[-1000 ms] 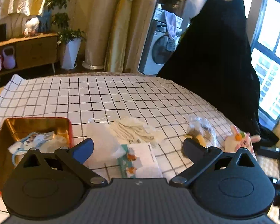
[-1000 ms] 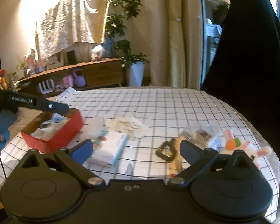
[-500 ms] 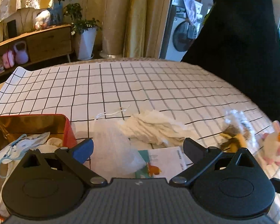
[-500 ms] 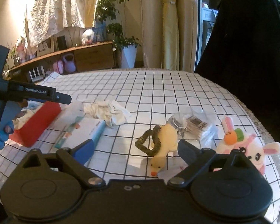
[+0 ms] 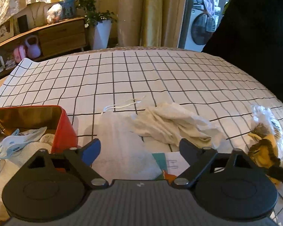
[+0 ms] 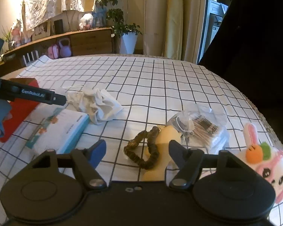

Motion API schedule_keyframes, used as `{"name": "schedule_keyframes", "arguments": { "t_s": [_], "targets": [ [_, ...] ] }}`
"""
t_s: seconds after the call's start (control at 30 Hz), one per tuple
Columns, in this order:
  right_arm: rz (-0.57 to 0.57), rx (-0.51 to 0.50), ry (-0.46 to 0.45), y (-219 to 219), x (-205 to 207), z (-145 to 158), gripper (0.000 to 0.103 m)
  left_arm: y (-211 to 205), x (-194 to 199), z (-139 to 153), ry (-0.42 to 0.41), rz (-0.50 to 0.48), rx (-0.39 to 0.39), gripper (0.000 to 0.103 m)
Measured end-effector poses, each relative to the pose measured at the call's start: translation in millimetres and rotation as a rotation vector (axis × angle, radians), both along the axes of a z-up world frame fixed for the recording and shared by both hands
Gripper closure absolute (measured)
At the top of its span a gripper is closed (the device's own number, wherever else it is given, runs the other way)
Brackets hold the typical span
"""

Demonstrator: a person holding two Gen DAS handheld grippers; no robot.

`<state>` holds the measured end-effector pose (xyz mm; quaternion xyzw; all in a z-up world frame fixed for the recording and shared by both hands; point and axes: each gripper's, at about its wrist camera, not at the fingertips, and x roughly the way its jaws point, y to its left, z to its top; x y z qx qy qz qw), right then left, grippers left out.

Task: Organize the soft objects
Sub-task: 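Grasp the white translucent sheet with the left gripper while the right gripper grasps the brown hair tie, then carry the white sheet and brown hair tie in both grippers over the red tin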

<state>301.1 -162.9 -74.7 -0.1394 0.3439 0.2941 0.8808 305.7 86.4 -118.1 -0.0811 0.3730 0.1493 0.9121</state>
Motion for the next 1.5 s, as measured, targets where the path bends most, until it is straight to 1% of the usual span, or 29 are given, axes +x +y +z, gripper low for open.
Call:
{"name": "schedule_keyframes", "arguments": {
  "t_s": [0.03, 0.07, 0.1, 0.13, 0.17, 0.2, 0.23, 0.3, 0.4, 0.43, 0.5, 0.57, 0.6, 0.7, 0.8, 0.9, 1.0, 1.13, 1.3, 1.5],
  "targets": [
    [-0.005, -0.01, -0.007, 2, 2, -1, 0.04, 0, 1, -1, 0.005, 0.007, 0.004, 0.018],
    [-0.008, -0.018, -0.012, 3, 4, -3, 0.044, 1, 2, -3, 0.014, 0.016, 0.007, 0.022],
    [-0.012, -0.026, -0.015, 5, 6, -4, 0.046, 3, 3, -6, 0.025, 0.026, 0.009, 0.029],
    [-0.018, -0.037, -0.02, 6, 7, -5, 0.049, 4, 3, -7, 0.032, 0.034, 0.008, 0.032],
    [-0.021, -0.047, -0.024, 6, 9, -7, 0.053, 5, 4, -9, 0.039, 0.04, 0.006, 0.039],
    [-0.023, -0.057, -0.028, 7, 10, -9, 0.058, 8, 4, -11, 0.039, 0.047, -0.002, 0.04],
    [-0.026, -0.07, -0.034, 8, 10, -11, 0.06, 10, 3, -11, 0.034, 0.053, -0.009, 0.04],
    [-0.029, -0.089, -0.047, 11, 11, -14, 0.071, 13, 2, -12, 0.031, 0.064, -0.016, 0.05],
    [-0.036, -0.126, -0.073, 13, 10, -18, 0.078, 18, 2, -13, 0.035, 0.076, -0.034, 0.061],
    [-0.036, -0.135, -0.079, 13, 10, -20, 0.08, 20, 1, -13, 0.034, 0.08, -0.045, 0.062],
    [-0.04, -0.148, -0.091, 13, 11, -21, 0.086, 22, 1, -13, 0.035, 0.085, -0.049, 0.069],
    [-0.045, -0.155, -0.104, 12, 11, -22, 0.09, 23, 0, -14, 0.038, 0.091, -0.046, 0.073],
    [-0.047, -0.154, -0.108, 12, 12, -22, 0.094, 23, -1, -14, 0.035, 0.092, -0.042, 0.078],
    [-0.06, -0.121, -0.095, 9, 14, -21, 0.095, 23, -2, -12, 0.03, 0.086, -0.034, 0.087],
    [-0.081, -0.087, -0.087, 5, 16, -18, 0.096, 23, -4, -8, 0.016, 0.077, -0.043, 0.09],
    [-0.088, -0.068, -0.099, 4, 13, -13, 0.096, 24, -8, -3, 0.005, 0.065, -0.049, 0.092],
    [-0.088, -0.031, -0.1, 2, 8, -4, 0.097, 25, -14, 4, -0.008, 0.054, -0.054, 0.093],
    [-0.083, 0.044, -0.097, -3, 1, 12, 0.097, 26, -23, 15, -0.026, 0.039, -0.061, 0.093],
    [-0.074, 0.137, -0.065, -10, -9, 36, 0.097, 25, -35, 33, -0.047, 0.015, -0.085, 0.093],
    [-0.022, 0.187, -0.079, -7, -31, 68, 0.097, 22, -55, 60, -0.086, -0.02, -0.088, 0.093]
  ]
}}
